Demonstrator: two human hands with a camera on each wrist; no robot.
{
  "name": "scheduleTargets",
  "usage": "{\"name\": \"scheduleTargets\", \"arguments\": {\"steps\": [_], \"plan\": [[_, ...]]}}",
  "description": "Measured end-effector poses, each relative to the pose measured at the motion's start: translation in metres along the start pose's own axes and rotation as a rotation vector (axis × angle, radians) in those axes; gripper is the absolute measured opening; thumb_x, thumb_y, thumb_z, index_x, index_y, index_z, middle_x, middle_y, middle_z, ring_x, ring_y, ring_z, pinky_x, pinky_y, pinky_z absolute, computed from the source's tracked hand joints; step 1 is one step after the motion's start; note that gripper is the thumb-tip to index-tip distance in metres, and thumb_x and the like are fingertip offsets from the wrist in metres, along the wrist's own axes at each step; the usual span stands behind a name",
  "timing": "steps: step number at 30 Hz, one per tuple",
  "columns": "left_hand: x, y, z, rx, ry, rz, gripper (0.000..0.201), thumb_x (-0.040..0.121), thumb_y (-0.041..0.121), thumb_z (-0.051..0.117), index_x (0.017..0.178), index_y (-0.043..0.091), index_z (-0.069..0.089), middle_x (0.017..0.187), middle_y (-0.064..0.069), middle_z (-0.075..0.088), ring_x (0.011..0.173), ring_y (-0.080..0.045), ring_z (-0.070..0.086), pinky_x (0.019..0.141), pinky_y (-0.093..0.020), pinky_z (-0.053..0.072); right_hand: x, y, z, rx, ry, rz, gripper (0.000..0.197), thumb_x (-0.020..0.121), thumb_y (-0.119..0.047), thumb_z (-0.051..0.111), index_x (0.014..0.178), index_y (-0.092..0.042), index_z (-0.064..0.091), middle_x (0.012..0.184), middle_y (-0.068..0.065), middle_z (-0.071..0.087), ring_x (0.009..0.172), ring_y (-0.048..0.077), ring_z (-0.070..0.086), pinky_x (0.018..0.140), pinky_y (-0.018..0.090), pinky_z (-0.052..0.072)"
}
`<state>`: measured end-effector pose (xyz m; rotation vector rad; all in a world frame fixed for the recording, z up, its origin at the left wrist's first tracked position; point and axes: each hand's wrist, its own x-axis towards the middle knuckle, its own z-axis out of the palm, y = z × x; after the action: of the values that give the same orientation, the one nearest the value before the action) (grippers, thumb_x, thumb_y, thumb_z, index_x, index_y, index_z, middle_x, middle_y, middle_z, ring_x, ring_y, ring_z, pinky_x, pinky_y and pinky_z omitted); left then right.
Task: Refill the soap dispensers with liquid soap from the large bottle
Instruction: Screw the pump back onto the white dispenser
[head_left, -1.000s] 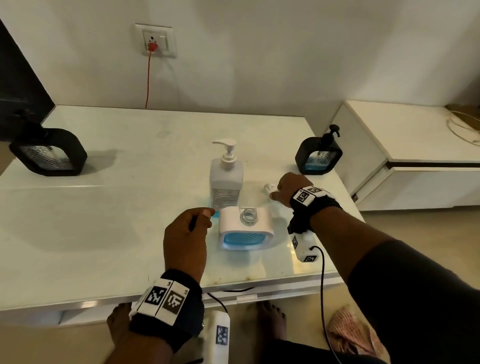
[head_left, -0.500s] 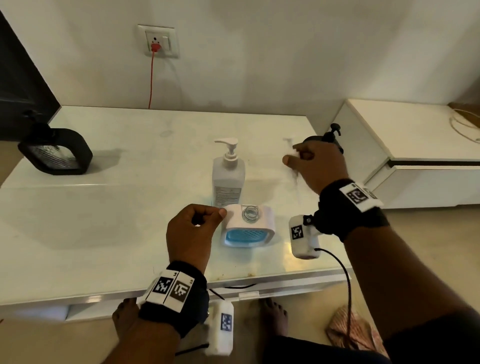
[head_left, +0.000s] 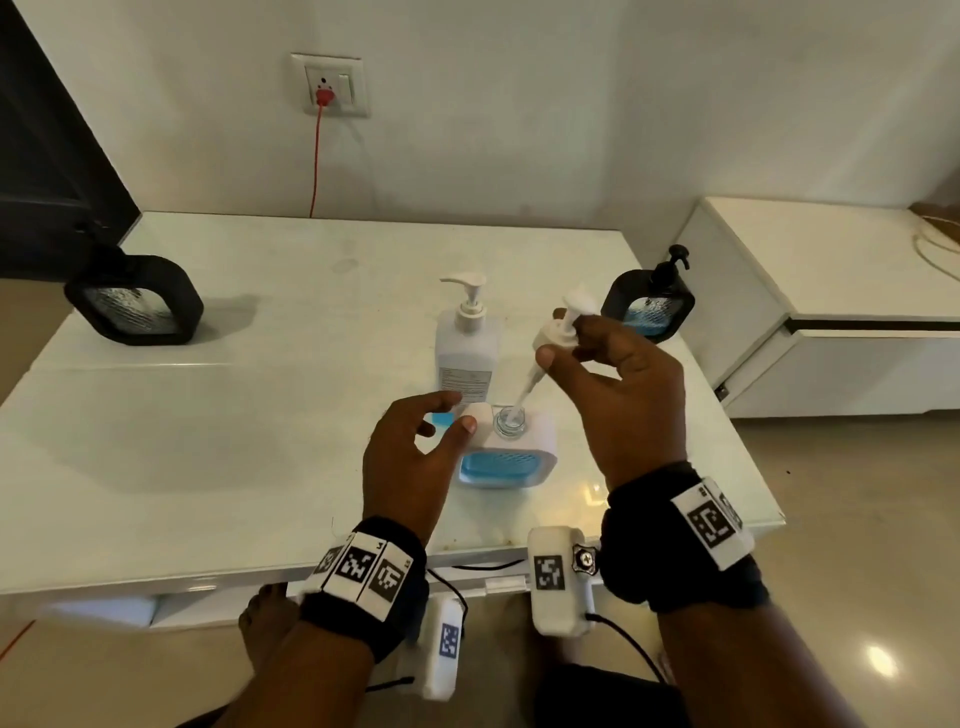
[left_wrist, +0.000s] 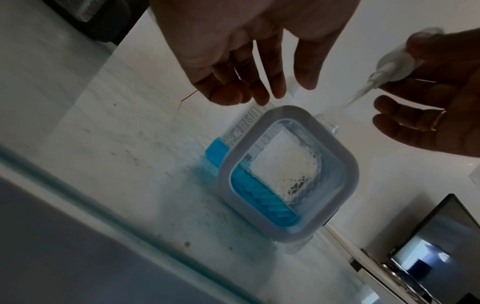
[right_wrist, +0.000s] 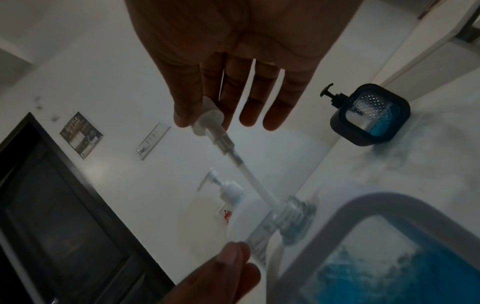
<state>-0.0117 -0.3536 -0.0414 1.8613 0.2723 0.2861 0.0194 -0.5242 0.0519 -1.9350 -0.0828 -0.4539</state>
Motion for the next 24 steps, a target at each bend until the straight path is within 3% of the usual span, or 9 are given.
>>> {"name": "scheduleTargets", "arguments": {"steps": [3,6,8,10,13,16,20,22,24], "plan": [[-0.001,0.000,0.001,0.036,-0.063,0.011,0.036,0.089,0.038,0.077,0.121,0.037,0.062,0.114,0.031,0.055,0.101,0.000,0.055,0.083,-0.022,0.049,-0.007,0.012,0.007,-0.011,-0.061,0.028,0.039,0.081,-0.026,0.080,0.119,-0.021,0.071,0.106,-0.011,0.073,0.093,0.010,0.067,0.076,0.024,0.057],[-0.002,0.001,0.003,0.086,-0.128,0.055,0.045,0.085,0.042,0.079,0.123,0.046,0.055,0.115,0.037,0.050,0.101,0.004,0.052,0.081,-0.017,0.044,-0.016,0.024,0.012,-0.064,-0.161,0.069,0.041,0.081,-0.026,0.079,0.121,-0.027,0.069,0.109,-0.014,0.072,0.100,0.006,0.065,0.084,0.033,0.057],[-0.002,0.000,0.004,0.121,-0.157,0.092,0.050,0.084,0.041,0.082,0.125,0.047,0.054,0.118,0.036,0.051,0.102,0.004,0.050,0.079,-0.014,0.041,-0.021,0.031,0.013,-0.094,-0.227,0.101,0.039,0.081,-0.025,0.078,0.118,-0.031,0.070,0.107,-0.022,0.071,0.102,0.001,0.064,0.089,0.029,0.054],[-0.002,-0.001,0.005,0.136,-0.177,0.109,0.051,0.083,0.041,0.082,0.125,0.048,0.053,0.121,0.033,0.053,0.102,0.003,0.051,0.077,-0.013,0.039,-0.024,0.037,0.011,-0.138,-0.282,0.116,0.033,0.081,-0.024,0.078,0.112,-0.035,0.072,0.090,-0.035,0.065,0.095,-0.011,0.061,0.086,0.017,0.047],[0.000,-0.001,0.005,0.141,-0.184,0.096,0.050,0.080,0.053,0.077,0.125,0.048,0.053,0.122,0.027,0.056,0.099,0.001,0.051,0.075,-0.014,0.039,-0.025,0.044,0.009,-0.174,-0.318,0.129,0.031,0.081,-0.025,0.079,0.110,-0.032,0.072,0.085,-0.037,0.058,0.089,-0.022,0.053,0.080,0.005,0.040],[0.001,-0.002,0.005,0.148,-0.198,0.134,0.059,0.073,0.063,0.066,0.127,0.042,0.057,0.125,0.022,0.058,0.100,0.000,0.052,0.075,-0.011,0.038,-0.021,0.049,0.011,-0.179,-0.307,0.140,0.045,0.076,-0.031,0.083,0.116,-0.036,0.064,0.103,-0.032,0.058,0.098,-0.013,0.053,0.088,0.005,0.037],[0.002,-0.007,0.006,0.156,-0.223,0.194,0.057,0.079,0.056,0.067,0.130,0.033,0.064,0.131,0.013,0.061,0.108,-0.006,0.053,0.083,-0.012,0.039,-0.019,0.055,0.018,-0.172,-0.330,0.152,0.050,0.071,-0.043,0.084,0.114,-0.038,0.059,0.107,-0.025,0.063,0.104,0.001,0.057,0.089,0.021,0.046],[0.003,-0.010,0.007,0.173,-0.232,0.209,0.055,0.081,0.054,0.068,0.131,0.031,0.064,0.132,0.009,0.062,0.113,-0.012,0.053,0.087,-0.014,0.039,-0.018,0.056,0.016,-0.179,-0.379,0.139,0.046,0.073,-0.046,0.082,0.111,-0.040,0.058,0.104,-0.030,0.062,0.103,-0.003,0.057,0.088,0.017,0.045],[0.004,-0.012,0.008,0.170,-0.224,0.199,0.050,0.080,0.054,0.068,0.127,0.038,0.062,0.131,0.012,0.060,0.116,-0.016,0.053,0.088,-0.017,0.040,-0.016,0.057,0.011,-0.164,-0.416,0.118,0.042,0.078,-0.043,0.079,0.114,-0.045,0.057,0.107,-0.037,0.058,0.105,-0.013,0.054,0.088,0.006,0.039]]}}
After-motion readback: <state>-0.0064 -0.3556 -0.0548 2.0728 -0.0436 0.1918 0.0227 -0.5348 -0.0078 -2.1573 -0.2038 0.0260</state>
